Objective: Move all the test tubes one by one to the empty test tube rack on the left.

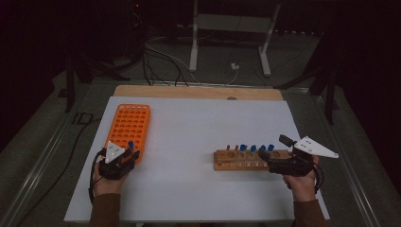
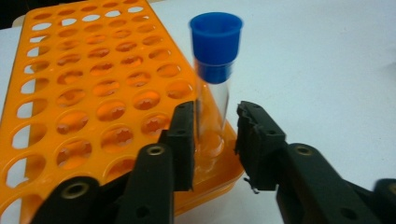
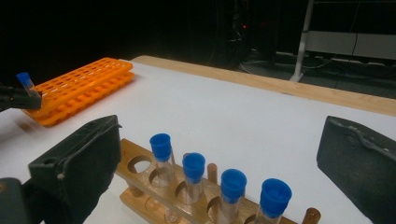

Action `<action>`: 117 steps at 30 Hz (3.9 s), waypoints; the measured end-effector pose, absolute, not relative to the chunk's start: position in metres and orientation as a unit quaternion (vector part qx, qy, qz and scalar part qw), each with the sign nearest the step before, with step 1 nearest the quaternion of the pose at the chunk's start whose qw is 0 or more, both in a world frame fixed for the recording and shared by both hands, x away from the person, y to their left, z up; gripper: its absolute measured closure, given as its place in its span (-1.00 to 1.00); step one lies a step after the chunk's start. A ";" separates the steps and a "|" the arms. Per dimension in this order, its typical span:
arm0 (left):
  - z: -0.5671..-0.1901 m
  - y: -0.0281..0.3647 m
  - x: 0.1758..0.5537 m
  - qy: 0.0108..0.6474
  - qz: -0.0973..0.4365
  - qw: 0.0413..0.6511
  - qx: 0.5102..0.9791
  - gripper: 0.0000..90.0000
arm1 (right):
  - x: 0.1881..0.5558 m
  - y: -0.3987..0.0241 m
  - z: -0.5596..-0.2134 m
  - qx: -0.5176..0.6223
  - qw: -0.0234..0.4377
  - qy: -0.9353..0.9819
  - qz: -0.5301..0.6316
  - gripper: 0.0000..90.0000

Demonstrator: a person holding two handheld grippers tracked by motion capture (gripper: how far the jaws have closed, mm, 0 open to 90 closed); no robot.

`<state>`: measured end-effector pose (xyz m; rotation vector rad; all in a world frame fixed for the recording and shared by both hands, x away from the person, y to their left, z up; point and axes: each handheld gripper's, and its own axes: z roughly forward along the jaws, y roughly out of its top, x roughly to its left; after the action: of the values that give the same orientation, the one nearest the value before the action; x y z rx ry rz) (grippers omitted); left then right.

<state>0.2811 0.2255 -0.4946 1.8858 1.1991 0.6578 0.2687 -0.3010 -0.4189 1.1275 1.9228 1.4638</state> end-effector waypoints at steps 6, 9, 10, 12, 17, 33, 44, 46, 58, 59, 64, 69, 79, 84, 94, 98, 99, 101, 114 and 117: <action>-0.491 0.228 0.280 0.491 0.268 0.416 0.717 -0.09 | 0.269 -0.300 -0.419 0.410 0.237 0.703 0.531 -1.00; -0.487 0.230 0.278 0.493 0.267 0.441 0.701 -0.24 | 0.269 -0.301 -0.419 0.411 0.238 0.702 0.531 -1.00; -0.486 0.230 0.278 0.493 0.266 0.449 0.696 -0.29 | 0.269 -0.301 -0.419 0.411 0.239 0.702 0.531 -1.00; -0.483 0.230 0.276 0.493 0.264 0.464 0.687 -0.40 | 0.270 -0.303 -0.419 0.412 0.240 0.701 0.530 -1.00; -0.477 0.225 0.275 0.486 0.271 0.470 0.685 -0.62 | 0.271 -0.306 -0.420 0.416 0.242 0.701 0.527 -1.00; -0.465 0.214 0.270 0.465 0.294 0.488 0.678 -0.98 | 0.275 -0.313 -0.428 0.426 0.254 0.707 0.504 -1.00; -0.462 0.212 0.268 0.460 0.298 0.496 0.674 -0.98 | 0.277 -0.327 -0.439 0.436 0.245 0.712 0.493 -0.22; -0.462 0.212 0.268 0.460 0.298 0.496 0.673 -0.98 | 0.277 -0.328 -0.441 0.430 0.237 0.720 0.491 -0.02; -0.463 0.210 0.269 0.459 0.297 0.495 0.676 -0.97 | 0.281 -0.327 -0.456 0.424 0.226 0.746 0.461 0.54; -0.463 0.210 0.269 0.459 0.296 0.495 0.676 -0.97 | 0.281 -0.326 -0.457 0.423 0.226 0.748 0.458 0.55; -0.463 0.209 0.269 0.456 0.296 0.493 0.679 -0.97 | 0.282 -0.323 -0.460 0.421 0.222 0.754 0.452 0.64; -0.464 0.208 0.269 0.457 0.296 0.493 0.678 -0.98 | 0.283 -0.322 -0.462 0.421 0.224 0.757 0.447 0.67; -0.464 0.207 0.270 0.453 0.293 0.491 0.684 -0.92 | 0.281 -0.321 -0.456 0.415 0.229 0.754 0.454 0.72; -0.465 0.207 0.271 0.454 0.286 0.493 0.684 -0.93 | 0.278 -0.323 -0.445 0.412 0.240 0.744 0.468 0.72; -0.463 0.204 0.271 0.456 0.283 0.499 0.681 -0.97 | 0.267 -0.324 -0.412 0.399 0.267 0.723 0.497 0.72; -0.460 0.200 0.270 0.452 0.279 0.506 0.679 -0.98 | 0.264 -0.324 -0.404 0.395 0.261 0.723 0.503 0.72; -0.459 0.199 0.269 0.450 0.277 0.509 0.680 -0.98 | 0.263 -0.324 -0.402 0.393 0.258 0.724 0.505 0.72; -0.457 0.195 0.269 0.444 0.277 0.510 0.683 -0.98 | 0.262 -0.322 -0.400 0.392 0.249 0.727 0.506 0.72; -0.443 0.153 0.264 0.402 0.245 0.519 0.713 -0.98 | 0.265 -0.300 -0.405 0.366 0.198 0.745 0.521 0.72; -0.441 0.140 0.264 0.388 0.237 0.520 0.723 -0.98 | 0.266 -0.292 -0.407 0.359 0.189 0.750 0.521 0.72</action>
<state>0.2636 0.1398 -0.4412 1.7341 0.9299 0.5682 0.2658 -0.2918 -0.4069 1.0104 2.1099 1.4659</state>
